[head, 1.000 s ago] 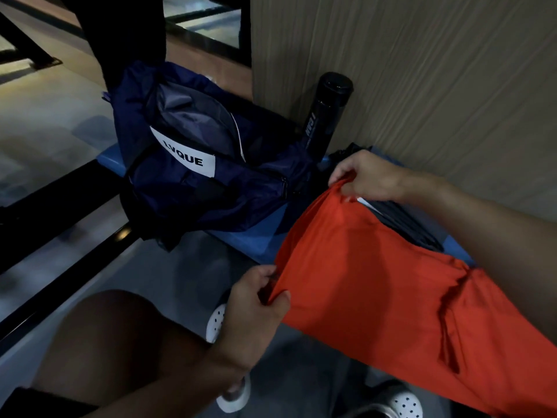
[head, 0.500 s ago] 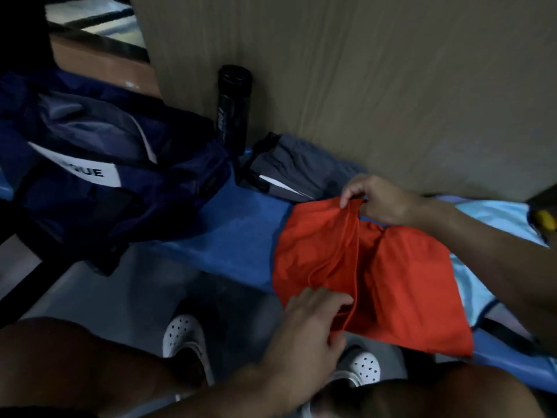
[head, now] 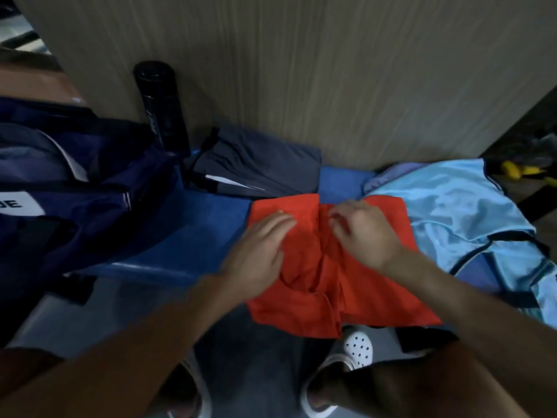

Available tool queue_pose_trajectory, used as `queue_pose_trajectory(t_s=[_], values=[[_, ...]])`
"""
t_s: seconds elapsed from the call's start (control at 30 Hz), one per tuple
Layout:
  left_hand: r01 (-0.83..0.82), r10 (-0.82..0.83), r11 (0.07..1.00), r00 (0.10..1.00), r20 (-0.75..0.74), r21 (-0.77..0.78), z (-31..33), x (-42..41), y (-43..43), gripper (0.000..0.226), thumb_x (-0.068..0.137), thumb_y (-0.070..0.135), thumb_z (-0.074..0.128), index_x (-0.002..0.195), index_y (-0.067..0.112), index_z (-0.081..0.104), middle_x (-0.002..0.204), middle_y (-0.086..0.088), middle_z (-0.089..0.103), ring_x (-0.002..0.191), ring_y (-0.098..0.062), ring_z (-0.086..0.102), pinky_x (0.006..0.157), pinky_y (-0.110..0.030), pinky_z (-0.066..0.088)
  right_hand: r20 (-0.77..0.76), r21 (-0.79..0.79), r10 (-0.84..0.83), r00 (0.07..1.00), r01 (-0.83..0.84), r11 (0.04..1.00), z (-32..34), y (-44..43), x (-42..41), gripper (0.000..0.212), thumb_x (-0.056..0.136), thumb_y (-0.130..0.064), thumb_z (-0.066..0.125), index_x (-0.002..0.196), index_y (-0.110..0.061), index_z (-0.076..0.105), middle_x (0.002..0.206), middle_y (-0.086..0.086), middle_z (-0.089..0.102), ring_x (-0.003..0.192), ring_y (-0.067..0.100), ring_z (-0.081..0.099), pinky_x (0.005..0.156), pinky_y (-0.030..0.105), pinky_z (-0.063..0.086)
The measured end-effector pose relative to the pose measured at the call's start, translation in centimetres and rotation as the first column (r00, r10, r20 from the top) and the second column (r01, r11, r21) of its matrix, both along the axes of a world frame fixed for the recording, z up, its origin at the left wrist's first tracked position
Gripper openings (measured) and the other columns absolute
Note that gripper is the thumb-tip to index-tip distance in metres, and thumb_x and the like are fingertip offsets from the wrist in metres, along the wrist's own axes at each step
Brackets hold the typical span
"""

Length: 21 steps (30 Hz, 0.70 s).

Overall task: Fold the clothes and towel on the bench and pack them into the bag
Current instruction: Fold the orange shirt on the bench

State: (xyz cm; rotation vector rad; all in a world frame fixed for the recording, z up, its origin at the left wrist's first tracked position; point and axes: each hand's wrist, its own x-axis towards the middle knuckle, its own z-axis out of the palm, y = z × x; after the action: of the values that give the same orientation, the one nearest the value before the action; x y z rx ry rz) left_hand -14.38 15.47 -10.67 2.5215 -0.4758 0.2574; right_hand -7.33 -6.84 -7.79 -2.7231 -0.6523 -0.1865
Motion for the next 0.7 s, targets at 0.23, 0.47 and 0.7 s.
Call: queue_pose_trajectory(t_s=[0.23,0.47,0.7], values=[[0.109,-0.028,0.875,0.984,-0.175,0.472,-1.1,3.7,1.7,0.075,0.088,0.058,-0.001,0.157,0.035,0.019,0.167,0.003,0.008,0.153,-0.013,0.002,0.125,-0.039,0.002,-0.113,-0.098,-0.154,0.982,0.143,0.985,-2.3,2.1,-9.5,0.062,0.067,-0.080,0.036,0.087,-0.031,0.068,0.098,-0.012,0.057,0.100,0.018,0.048,0.084,0.038,0.032],[0.085,0.012,0.842,0.984,-0.176,0.533,-1.1,4.3,0.7,0.076,0.086,0.064,-0.004,0.157,0.039,0.006,0.167,-0.001,0.002,0.154,-0.020,0.000,0.124,-0.045,0.003,0.064,0.060,-0.128,0.990,0.125,0.990,-4.6,1.9,-10.4,0.035,0.073,-0.061,0.054,0.074,-0.029,0.067,0.099,-0.012,0.055,0.097,0.019,0.048,0.076,0.035,0.027],[0.018,-0.002,0.870,0.999,-0.032,0.494,-0.5,3.8,-0.6,0.068,0.095,0.055,0.016,0.155,0.027,0.030,0.162,-0.006,0.029,0.151,-0.024,0.021,0.123,-0.045,0.015,0.072,0.142,-0.343,0.937,0.331,0.933,-4.3,0.4,-10.5,0.030,0.082,-0.042,0.044,0.080,-0.024,0.067,0.097,-0.008,0.061,0.099,0.024,0.052,0.078,0.036,0.025]])
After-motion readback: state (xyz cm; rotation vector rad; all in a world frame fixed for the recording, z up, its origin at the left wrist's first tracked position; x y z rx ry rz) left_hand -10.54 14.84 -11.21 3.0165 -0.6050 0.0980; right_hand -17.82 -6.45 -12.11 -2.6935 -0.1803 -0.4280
